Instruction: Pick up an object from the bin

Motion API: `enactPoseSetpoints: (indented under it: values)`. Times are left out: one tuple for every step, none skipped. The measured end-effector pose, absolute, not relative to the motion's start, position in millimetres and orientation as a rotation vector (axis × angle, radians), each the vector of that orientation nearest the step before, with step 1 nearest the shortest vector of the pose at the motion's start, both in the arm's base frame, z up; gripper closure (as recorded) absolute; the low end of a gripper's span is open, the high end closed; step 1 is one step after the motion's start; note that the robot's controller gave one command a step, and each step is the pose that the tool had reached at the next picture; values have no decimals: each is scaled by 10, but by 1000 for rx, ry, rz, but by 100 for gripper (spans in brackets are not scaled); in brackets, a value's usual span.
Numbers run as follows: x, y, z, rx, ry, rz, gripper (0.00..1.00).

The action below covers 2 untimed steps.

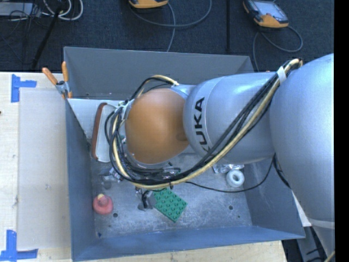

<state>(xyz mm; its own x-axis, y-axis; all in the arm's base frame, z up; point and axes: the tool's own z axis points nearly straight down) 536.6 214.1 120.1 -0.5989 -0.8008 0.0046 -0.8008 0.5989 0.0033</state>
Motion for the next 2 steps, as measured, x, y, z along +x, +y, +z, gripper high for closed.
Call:
enactPoseSetpoints:
  values:
    - [5432,2260,1440,2125,-2316,-3,0]
    - [5555,2415,695,2266,-2186,-6,0]
